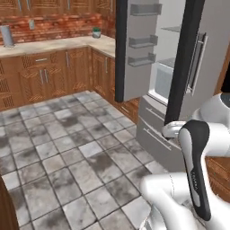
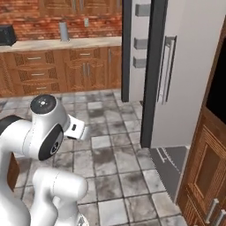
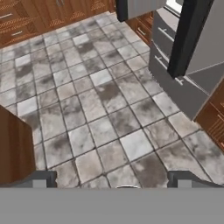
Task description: Gather the onion and eggplant from the fridge and place them on a tray on the dining counter. Then gather the chicken drumstick and steak from the fridge and place them on the other tray.
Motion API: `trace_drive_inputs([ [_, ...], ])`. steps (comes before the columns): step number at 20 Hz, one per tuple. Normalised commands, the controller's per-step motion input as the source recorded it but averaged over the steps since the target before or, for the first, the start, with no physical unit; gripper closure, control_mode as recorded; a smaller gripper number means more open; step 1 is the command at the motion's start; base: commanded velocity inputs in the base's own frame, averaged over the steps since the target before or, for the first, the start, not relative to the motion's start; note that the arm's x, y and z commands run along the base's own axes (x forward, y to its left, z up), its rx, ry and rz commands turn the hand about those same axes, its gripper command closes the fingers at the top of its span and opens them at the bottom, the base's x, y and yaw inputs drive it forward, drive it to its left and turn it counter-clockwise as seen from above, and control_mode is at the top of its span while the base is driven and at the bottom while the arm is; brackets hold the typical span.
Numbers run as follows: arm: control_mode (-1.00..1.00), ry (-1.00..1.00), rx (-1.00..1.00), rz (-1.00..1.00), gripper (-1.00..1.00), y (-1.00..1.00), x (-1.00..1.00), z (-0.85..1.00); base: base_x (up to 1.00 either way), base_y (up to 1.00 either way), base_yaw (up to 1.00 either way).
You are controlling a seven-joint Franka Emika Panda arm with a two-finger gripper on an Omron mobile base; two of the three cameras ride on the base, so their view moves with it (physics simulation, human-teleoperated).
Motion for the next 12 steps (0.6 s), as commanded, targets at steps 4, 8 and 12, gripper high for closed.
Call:
trace_drive_inputs([
  [4,1.00,0.00,0.00,0.00,-1.00,0.00,0.00,0.00,0.97,0.37,-0.20],
  [8,1.00,0.00,0.00,0.00,-1.00,0.00,0.00,0.00,0.91,0.23,-0.26],
  [12,1.00,0.00,0.00,0.00,-1.00,0.00,0.00,0.00,0.78,0.00,-0.35],
])
